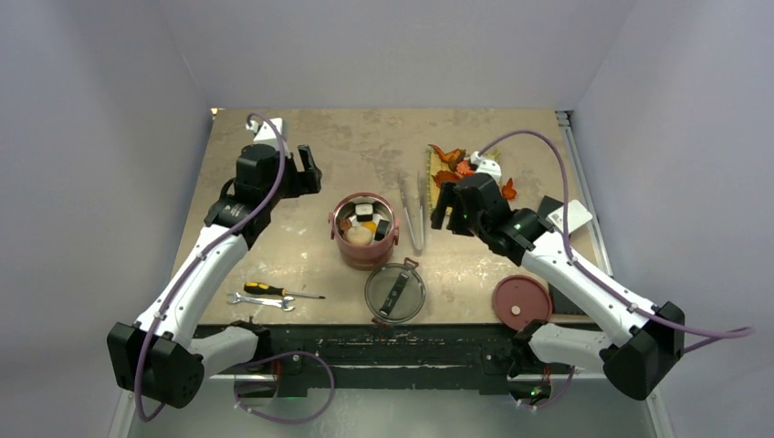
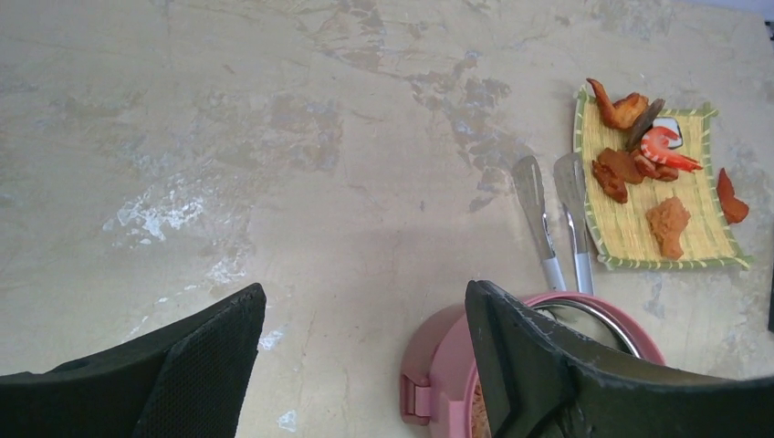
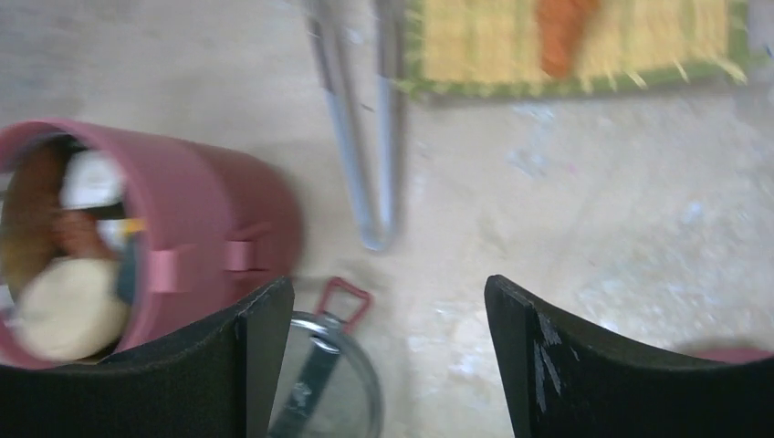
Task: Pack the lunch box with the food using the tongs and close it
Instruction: Close the fastener on the packing box, then pick up the box lid from the center of the board.
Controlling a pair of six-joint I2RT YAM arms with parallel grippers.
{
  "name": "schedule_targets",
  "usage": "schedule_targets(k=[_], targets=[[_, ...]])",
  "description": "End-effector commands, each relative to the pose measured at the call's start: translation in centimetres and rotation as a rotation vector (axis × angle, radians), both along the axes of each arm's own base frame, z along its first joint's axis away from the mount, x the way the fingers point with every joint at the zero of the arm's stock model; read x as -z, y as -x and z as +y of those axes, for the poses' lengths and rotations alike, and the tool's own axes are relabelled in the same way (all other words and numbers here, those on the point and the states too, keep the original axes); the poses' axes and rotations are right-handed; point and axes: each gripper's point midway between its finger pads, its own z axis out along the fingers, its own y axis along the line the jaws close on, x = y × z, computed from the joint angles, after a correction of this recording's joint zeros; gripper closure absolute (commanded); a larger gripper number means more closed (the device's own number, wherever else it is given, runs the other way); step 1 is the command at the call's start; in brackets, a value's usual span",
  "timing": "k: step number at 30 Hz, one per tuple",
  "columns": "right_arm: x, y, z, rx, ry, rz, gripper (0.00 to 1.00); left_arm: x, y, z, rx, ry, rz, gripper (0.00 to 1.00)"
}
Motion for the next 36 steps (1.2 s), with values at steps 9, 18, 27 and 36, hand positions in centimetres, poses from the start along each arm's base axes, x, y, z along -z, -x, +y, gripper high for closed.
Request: schedule_targets(k=[9, 18, 27, 36], targets=[[11.4, 5.3, -9.3, 0.291, 0.031, 0.419, 0.24, 0.5, -0.5, 0.0, 0.066, -0.069, -0.060, 0.20], [15.4, 8.1, -13.2, 0.491, 0.126, 0.602, 0.29, 0.8, 0.1, -1.6, 0.138, -0.009, -0.048, 0.21], [17.2, 8.2, -14.7, 0.520, 0.180, 0.702, 0.42, 0.3, 0.3, -1.9, 0.151, 0.006, -0.061, 0.21], [18.3, 7.8, -15.1, 0.502, 0.239, 0.746, 0.51, -0.1, 0.4, -1.6, 0.141, -0.003, -0.073, 0.21]])
